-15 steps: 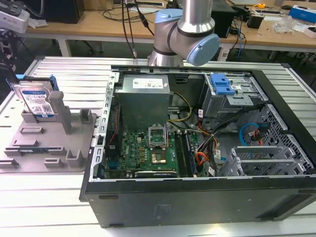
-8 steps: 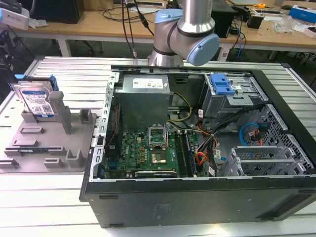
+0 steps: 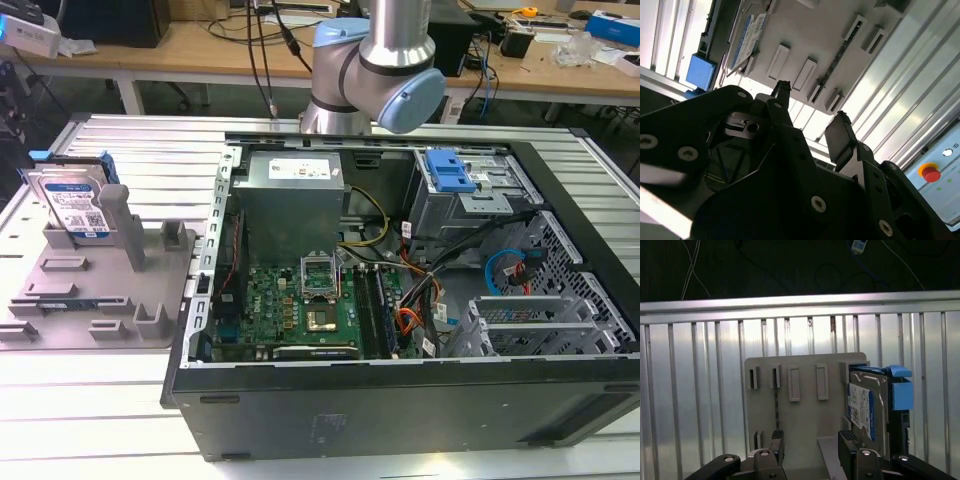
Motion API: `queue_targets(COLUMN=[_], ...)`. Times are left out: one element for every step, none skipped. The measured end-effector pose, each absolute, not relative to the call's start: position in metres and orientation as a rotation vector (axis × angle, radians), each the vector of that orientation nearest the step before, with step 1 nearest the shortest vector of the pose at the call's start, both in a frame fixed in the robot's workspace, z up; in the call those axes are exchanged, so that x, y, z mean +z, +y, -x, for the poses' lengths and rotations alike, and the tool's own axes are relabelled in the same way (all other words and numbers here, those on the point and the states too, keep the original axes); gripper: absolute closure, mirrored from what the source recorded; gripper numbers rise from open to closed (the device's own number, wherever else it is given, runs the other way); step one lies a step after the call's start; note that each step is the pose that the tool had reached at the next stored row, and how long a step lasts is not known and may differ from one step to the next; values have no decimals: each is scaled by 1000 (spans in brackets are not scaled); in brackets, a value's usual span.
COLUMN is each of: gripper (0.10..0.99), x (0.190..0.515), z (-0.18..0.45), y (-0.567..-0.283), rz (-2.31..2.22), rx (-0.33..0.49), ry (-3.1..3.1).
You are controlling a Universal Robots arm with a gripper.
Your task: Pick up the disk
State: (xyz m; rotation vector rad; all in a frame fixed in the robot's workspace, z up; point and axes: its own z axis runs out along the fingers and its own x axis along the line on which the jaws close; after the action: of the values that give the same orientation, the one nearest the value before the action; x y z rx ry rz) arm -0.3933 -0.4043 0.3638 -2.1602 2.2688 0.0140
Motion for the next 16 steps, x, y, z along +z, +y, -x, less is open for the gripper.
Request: queue_targets(gripper=[529,529,529,529,529,529,529,529,529,529,529,529,529,529,529,529], x=[364,364,364,364,364,364,364,364,364,364,364,364,364,364,364,364], z=[393,393,394,394,394,395,396,397,399,400,401,402,403,403,405,406], y=[-404,-403,-402,-399,-395,-390,-388,-386,-383,-382,-381,-380,-379,-378,-377,-376], rz=[2157,2153,2151,2150,2150,2150,2150,2149,2149,2149,2148,2146,2144,2143,2142,2141], rx=[13,13,13,13,12,12,12,12,12,12,12,12,12,12,12,12], ry=[2273,2276,2279,2280,2280,2280,2281,2281,2281,2281,2282,2284,2286,2287,2288,2289])
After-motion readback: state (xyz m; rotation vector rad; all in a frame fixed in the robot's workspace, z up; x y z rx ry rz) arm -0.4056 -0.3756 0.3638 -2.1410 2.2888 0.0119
